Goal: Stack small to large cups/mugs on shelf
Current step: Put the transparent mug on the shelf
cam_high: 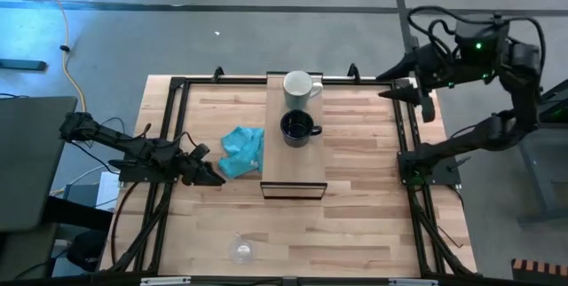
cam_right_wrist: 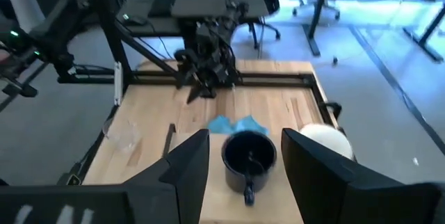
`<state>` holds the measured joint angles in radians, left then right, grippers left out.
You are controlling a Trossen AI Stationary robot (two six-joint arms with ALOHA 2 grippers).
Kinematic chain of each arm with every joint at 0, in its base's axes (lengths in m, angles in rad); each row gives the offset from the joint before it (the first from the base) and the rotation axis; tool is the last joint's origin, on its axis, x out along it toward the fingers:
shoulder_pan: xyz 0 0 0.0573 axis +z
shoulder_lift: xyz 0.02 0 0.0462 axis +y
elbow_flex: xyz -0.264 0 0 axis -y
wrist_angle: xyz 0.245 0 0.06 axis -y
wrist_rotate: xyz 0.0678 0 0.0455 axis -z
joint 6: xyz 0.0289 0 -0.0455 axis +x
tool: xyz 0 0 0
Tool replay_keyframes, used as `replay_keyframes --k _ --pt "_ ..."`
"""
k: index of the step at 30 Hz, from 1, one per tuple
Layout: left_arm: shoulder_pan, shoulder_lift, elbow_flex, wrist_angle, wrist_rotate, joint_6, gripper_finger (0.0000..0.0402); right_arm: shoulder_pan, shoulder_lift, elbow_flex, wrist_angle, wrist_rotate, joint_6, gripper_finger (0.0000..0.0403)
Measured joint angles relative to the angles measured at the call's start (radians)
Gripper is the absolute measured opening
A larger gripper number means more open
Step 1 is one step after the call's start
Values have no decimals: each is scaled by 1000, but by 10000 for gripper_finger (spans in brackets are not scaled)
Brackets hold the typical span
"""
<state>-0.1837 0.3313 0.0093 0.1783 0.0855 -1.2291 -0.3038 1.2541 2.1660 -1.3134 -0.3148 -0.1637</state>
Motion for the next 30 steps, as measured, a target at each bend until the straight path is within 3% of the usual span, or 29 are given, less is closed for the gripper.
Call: replay_keyframes --k 8,14,22,30 --pt "0 0 0 0 -17 16 271 19 -280 -559 446 1 59 171" --pt "0 0 0 0 18 -22 271 19 -451 -834 679 27 131 171" --pt "-28 0 0 5 31 -48 271 19 -601 -1009 813 30 218 171" --pt "-175 0 0 5 -114 -53 271 18 -654 -1058 820 72 246 171"
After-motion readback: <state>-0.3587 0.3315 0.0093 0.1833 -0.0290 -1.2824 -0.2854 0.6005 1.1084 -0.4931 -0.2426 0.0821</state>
